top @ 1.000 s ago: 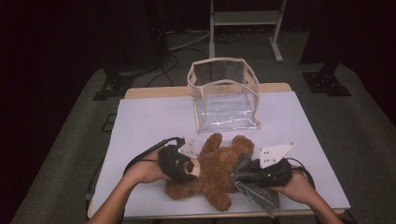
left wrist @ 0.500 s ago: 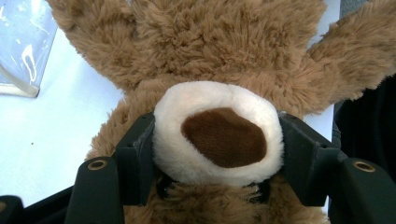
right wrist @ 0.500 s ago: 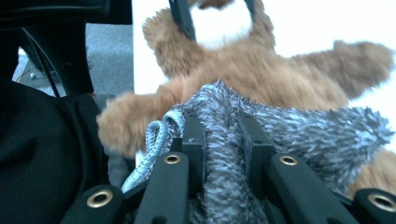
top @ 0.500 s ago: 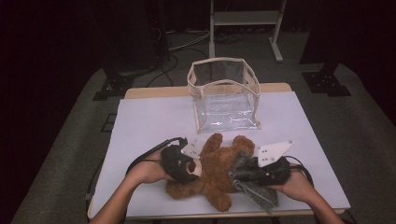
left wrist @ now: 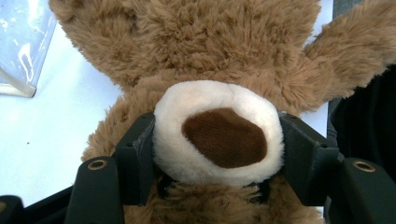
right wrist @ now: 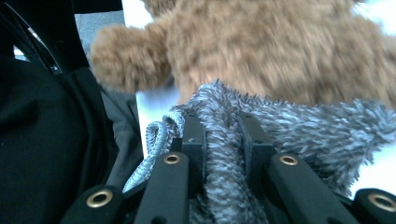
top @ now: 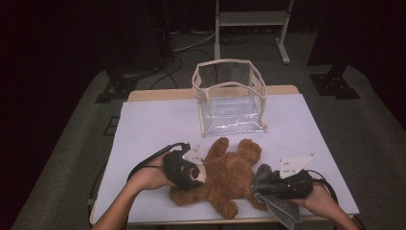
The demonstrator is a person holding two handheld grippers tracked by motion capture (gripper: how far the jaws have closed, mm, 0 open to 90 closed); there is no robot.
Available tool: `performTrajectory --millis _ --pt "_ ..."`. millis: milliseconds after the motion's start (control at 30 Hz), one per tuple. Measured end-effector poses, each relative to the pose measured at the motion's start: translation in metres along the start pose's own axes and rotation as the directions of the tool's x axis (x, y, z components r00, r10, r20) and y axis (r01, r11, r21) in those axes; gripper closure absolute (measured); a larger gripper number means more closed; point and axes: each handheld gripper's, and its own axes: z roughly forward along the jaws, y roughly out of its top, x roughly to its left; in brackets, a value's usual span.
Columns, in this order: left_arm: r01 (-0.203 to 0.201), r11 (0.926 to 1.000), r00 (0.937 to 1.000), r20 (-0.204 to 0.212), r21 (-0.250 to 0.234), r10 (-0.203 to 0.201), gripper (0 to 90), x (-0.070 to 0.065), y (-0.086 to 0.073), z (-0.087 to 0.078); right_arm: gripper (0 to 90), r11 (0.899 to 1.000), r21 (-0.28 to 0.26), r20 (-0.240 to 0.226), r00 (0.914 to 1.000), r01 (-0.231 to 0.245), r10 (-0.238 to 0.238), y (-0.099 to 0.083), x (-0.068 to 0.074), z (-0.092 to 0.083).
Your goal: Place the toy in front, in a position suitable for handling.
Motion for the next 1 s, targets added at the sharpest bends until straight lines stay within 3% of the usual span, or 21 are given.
performTrajectory --millis 133,233,267,400,433,533,700,833,1000 --pt "-0.009 0.9998 0.9998 -0.017 0.02 0.009 34.8 -0.003 0.003 0.001 74.9 1.0 -0.009 0.009 0.9999 -0.007 0.007 -0.002 -0.003 -0.008" --pt "-0.029 0.9989 0.9992 -0.026 0.037 0.03 34.9 -0.007 0.005 0.0 74.9 0.999 -0.041 0.003 0.9998 0.021 -0.021 0.013 -0.006 -0.008" --pt "-0.031 0.9988 0.9991 -0.026 0.037 0.032 34.8 -0.008 0.005 0.0 74.9 0.997 -0.063 -0.003 0.9992 0.04 -0.041 0.027 -0.01 -0.006" --pt "-0.03 0.9994 0.9994 -0.018 0.019 0.03 34.7 -0.007 0.001 0.0 74.9 0.995 -0.075 -0.021 0.9974 0.067 -0.069 0.043 -0.016 0.003" --pt "-0.026 0.9996 0.9995 -0.018 0.012 0.026 34.6 -0.007 0.0 -0.001 74.9 0.996 -0.057 -0.038 0.9963 0.075 -0.078 0.047 -0.018 0.011" --pt "-0.031 0.9993 0.9995 0.003 -0.02 0.031 34.4 -0.008 -0.005 -0.002 74.8 0.996 -0.022 -0.054 0.9948 0.085 -0.086 0.043 -0.017 0.019" --pt "-0.055 0.9983 0.9985 0.009 -0.019 0.055 34.0 -0.009 -0.003 -0.004 74.8 0.997 -0.012 -0.056 0.995 0.082 -0.082 0.034 -0.012 0.02" --pt "-0.076 0.997 0.9969 0.017 -0.012 0.076 33.2 -0.007 0.0 -0.006 74.8 0.998 -0.028 -0.059 0.9963 0.061 -0.063 0.029 -0.01 0.023" --pt "-0.072 0.9971 0.9965 0.04 -0.025 0.073 30.9 -0.002 0.003 -0.005 74.9 0.998 -0.043 -0.068 0.9964 0.049 -0.052 0.026 -0.009 0.026"
